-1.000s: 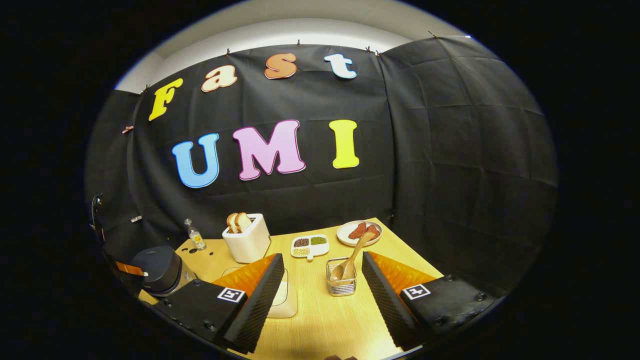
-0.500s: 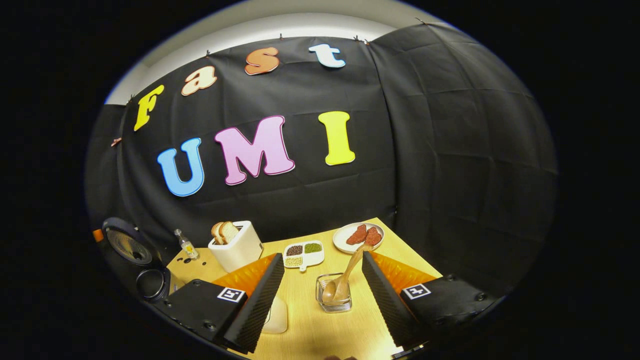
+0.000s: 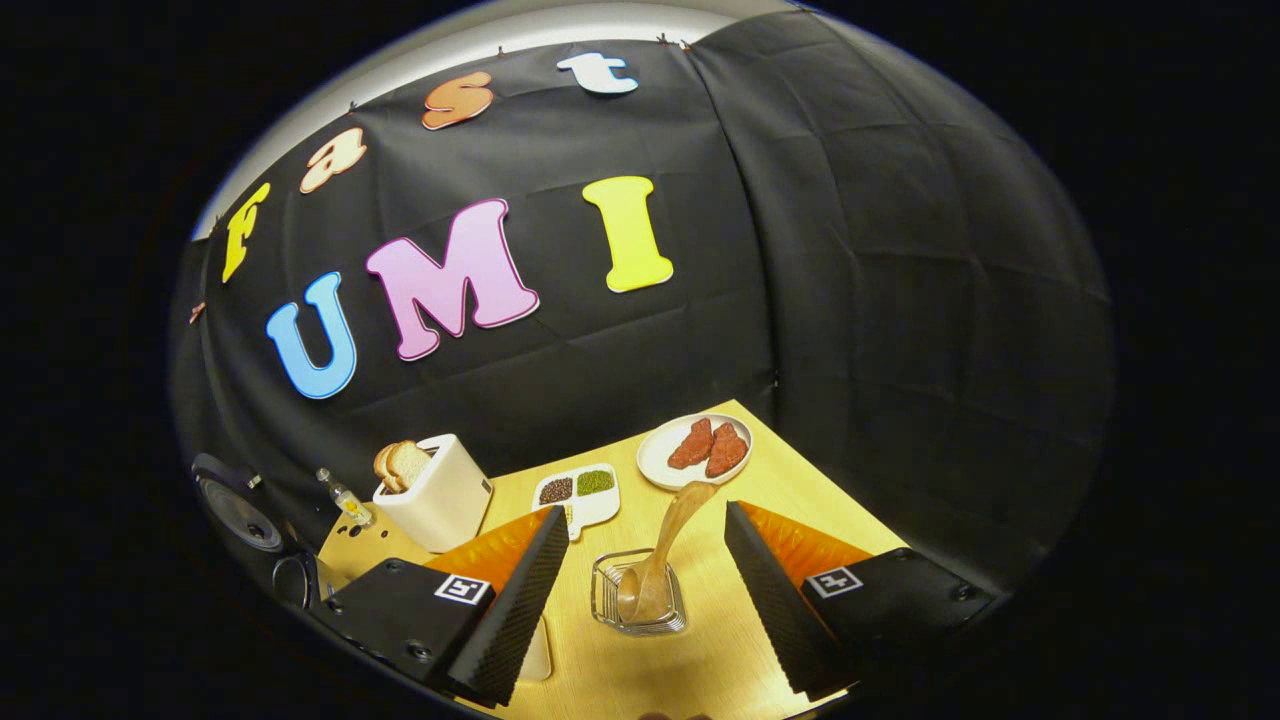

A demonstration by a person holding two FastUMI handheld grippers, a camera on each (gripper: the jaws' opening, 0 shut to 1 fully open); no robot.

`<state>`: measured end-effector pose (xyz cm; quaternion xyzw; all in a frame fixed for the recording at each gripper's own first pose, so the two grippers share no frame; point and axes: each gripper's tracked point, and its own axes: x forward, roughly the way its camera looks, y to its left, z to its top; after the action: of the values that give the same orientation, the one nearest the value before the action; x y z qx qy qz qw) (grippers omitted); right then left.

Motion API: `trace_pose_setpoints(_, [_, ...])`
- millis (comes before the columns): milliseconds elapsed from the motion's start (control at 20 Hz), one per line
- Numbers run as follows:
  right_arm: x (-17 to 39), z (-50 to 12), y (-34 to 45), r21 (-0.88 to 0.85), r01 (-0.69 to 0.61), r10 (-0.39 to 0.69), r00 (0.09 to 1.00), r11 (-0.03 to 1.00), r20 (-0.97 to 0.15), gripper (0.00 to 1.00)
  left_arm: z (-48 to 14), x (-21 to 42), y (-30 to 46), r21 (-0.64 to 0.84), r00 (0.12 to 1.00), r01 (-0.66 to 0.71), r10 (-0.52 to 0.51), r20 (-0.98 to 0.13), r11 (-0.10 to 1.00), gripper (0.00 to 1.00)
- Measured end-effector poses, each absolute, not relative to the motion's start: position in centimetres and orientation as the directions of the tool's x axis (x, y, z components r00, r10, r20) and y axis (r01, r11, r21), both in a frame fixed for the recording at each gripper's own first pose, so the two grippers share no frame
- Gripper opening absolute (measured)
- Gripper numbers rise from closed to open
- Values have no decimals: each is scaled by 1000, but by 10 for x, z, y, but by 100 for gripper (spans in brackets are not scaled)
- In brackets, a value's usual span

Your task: Close the left gripper, press the button to open the rice cooker; take a wooden spoon from the chopstick holder with the right hand, scoop a spoonful of rice and pour it into the rice cooker, then put the wooden spoon back into the chopstick holder.

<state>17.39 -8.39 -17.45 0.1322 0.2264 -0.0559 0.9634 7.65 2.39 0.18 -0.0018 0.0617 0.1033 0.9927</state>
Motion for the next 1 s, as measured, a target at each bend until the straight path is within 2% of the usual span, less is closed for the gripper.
trace_pose_setpoints(500, [223, -250, -97, 288, 210, -15, 830, 934, -558, 99, -46, 80, 0, 25, 927, -254, 250, -280, 967, 98])
trace_pose_setpoints(800, [245, -287, -87, 338, 223, 28, 797, 914, -603, 98, -67, 73, -28, -55, 909, -261, 226, -351, 964, 98])
trace_pose_setpoints(950, [251, -307, -82, 347, 232, 44, 774, 909, -631, 95, -78, 65, -32, -65, 896, -280, 236, -377, 958, 98])
trace_pose_setpoints(1000, [254, -310, -82, 349, 235, 45, 771, 907, -635, 82, -80, 62, -33, -66, 890, -288, 242, -386, 955, 98])
